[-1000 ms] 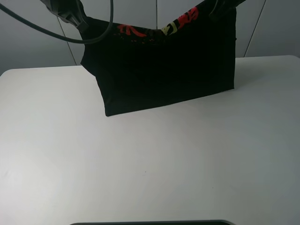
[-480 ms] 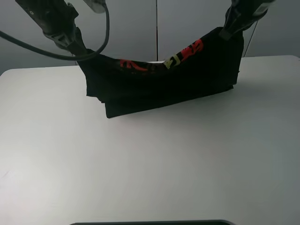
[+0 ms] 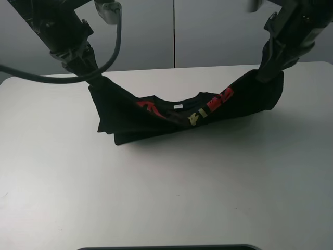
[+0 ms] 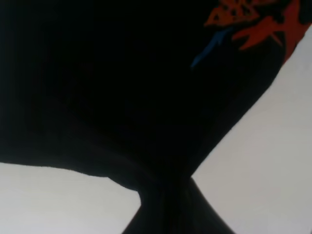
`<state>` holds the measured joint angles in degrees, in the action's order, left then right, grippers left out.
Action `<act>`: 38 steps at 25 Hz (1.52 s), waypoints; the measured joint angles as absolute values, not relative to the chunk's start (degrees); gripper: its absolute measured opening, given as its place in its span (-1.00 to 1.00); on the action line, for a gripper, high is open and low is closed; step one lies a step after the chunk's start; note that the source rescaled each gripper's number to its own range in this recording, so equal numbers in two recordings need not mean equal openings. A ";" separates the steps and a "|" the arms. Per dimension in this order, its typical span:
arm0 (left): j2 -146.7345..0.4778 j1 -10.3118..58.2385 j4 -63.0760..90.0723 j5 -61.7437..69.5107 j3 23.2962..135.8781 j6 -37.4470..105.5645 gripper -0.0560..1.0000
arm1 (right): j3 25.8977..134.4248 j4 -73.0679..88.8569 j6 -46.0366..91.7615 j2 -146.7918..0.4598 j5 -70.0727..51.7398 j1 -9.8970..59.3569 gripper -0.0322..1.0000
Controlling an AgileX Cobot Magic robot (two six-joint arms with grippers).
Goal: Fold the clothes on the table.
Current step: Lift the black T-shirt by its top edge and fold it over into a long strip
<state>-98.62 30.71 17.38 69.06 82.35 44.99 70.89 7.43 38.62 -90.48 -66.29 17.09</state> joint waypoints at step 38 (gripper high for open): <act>-98.16 30.71 6.91 34.46 63.53 23.23 -0.89 | 64.53 -0.73 21.20 -92.33 -43.58 17.09 -0.94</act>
